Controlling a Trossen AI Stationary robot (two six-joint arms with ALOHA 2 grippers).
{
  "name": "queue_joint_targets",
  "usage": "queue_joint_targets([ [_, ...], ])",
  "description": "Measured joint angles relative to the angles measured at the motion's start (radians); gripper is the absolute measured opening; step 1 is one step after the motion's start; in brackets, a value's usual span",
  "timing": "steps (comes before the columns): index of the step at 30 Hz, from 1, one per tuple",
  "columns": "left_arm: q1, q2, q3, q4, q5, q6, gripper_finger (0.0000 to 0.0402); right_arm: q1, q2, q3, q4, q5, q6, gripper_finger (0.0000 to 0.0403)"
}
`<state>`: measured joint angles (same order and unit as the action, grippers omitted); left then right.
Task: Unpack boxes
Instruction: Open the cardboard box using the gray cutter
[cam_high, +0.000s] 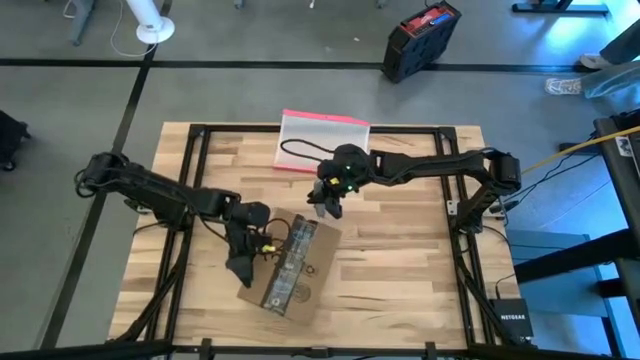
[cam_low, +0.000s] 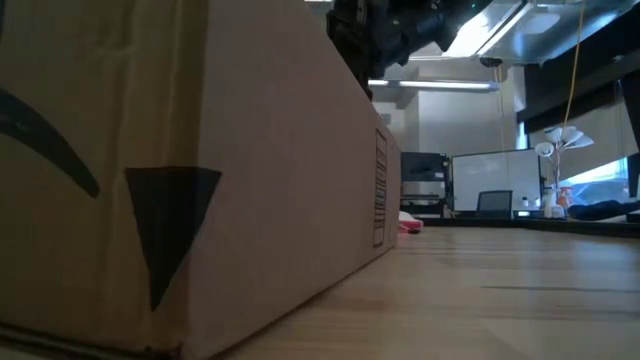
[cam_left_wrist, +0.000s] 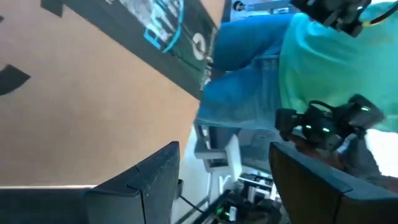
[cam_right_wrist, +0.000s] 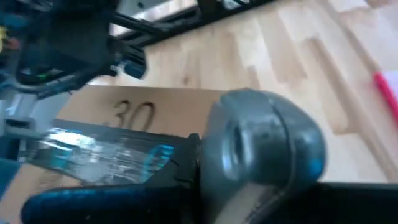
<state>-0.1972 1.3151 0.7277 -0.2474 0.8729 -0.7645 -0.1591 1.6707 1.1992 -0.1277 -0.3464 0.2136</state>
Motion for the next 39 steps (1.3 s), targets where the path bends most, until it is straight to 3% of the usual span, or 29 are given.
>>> queue_joint_targets([
  [12, -0.054, -0.081, 0.000, -0.150, -0.376, -0.087, 0.0235, 0.002, 0.000, 0.000, -0.027, 0.111, -0.022, 0.0065],
  [20, -0.132, -0.172, 0.000, -0.107, -0.557, -0.267, 0.0235, 0.002, 0.000, 0.000, -0.033, 0.108, -0.037, 0.0065],
  [26, -0.207, -0.270, 0.000, -0.274, -0.723, -0.392, 0.0235, 0.001, 0.000, 0.000, -0.032, 0.129, -0.063, 0.0065],
  [30, -0.271, -0.266, -0.002, -0.393, -0.818, -0.479, 0.0235, -0.006, 0.004, 0.000, -0.030, 0.123, -0.085, 0.0065],
  [36, -0.312, -0.185, -0.066, -0.103, -0.839, -0.543, 0.0235, -0.019, 0.064, 0.001, 0.004, 0.058, -0.079, 0.0065],
  [39, -0.344, -0.139, -0.081, -0.040, -0.834, -0.599, 0.0235, -0.017, 0.108, 0.001, 0.045, 0.004, -0.063, 0.0065],
])
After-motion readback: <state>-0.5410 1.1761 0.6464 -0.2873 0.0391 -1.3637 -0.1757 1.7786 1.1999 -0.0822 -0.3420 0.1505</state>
